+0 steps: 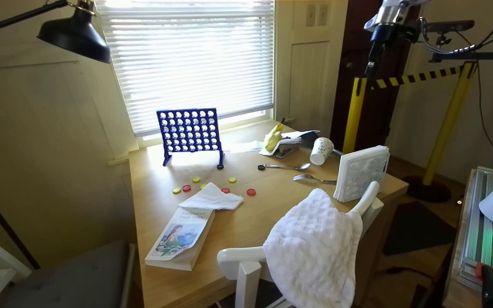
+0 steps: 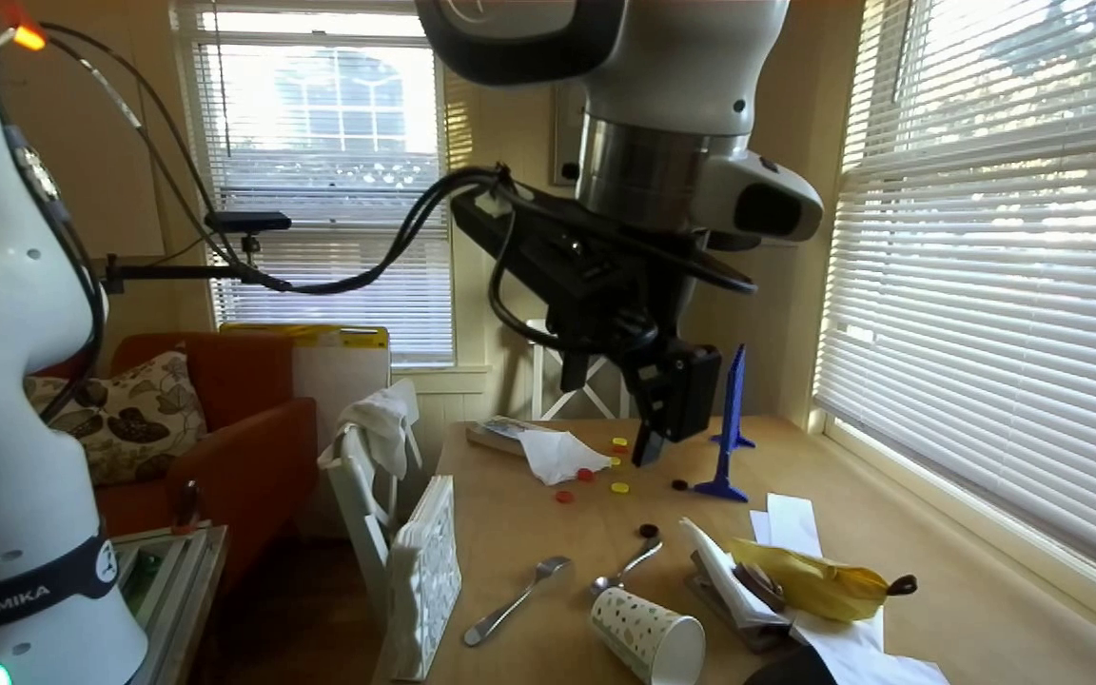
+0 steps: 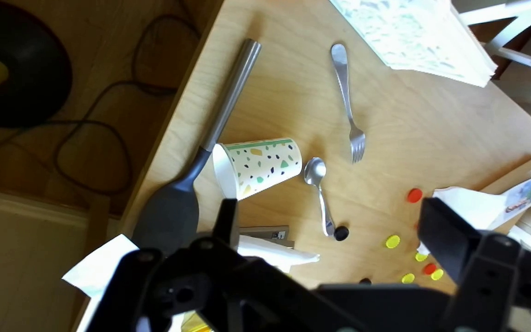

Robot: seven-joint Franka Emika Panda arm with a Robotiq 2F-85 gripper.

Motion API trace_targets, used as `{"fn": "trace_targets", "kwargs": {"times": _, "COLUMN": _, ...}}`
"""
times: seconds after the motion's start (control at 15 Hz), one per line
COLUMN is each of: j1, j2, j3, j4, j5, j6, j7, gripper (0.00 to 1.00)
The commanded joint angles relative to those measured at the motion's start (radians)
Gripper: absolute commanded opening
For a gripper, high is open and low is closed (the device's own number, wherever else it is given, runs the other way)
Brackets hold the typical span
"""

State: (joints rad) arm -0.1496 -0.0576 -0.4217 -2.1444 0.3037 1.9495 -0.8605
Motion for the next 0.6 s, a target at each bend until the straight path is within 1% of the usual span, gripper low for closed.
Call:
{"fn": "trace_targets", "kwargs": {"times": 0.0, "j1": -0.054, "j2": 0.113, "j3": 0.035, "j4": 0.085, "j5": 0.103, "j6": -0.043, "j7": -0.094, "gripper": 1.00}}
{"fn": "trace_targets", "kwargs": {"times": 0.13, "j1": -0.079, "j2": 0.216, "j3": 0.049, "j4": 0.178, "j5": 0.173, "j6": -0.115, "j7": -0.186, "gripper": 1.00}}
{"fn": "trace_targets", "kwargs": {"times": 0.2, "j1": -0.100, "j2": 0.266, "j3": 0.060, "j4": 0.219, "j5": 0.203, "j6": -0.144, "j7": -0.233, "gripper": 1.00}}
{"fn": "trace_targets", "kwargs": {"times": 0.27, "j1": -0.127, "j2": 0.318, "j3": 0.077, "j4": 0.273, "j5": 0.245, "j6": -0.196, "j7": -0.290, "gripper": 1.00}}
{"fn": "trace_targets", "kwargs": {"times": 0.4, "j1": -0.182, "j2": 0.421, "j3": 0.122, "j4": 0.371, "j5": 0.303, "j6": -0.263, "j7": -0.342, "gripper": 1.00}}
{"fn": "trace_targets", "kwargs": {"times": 0.53, "j1": -0.231, "j2": 0.505, "j3": 0.167, "j4": 0.457, "j5": 0.345, "j6": -0.325, "j7": -0.341, "gripper": 1.00}}
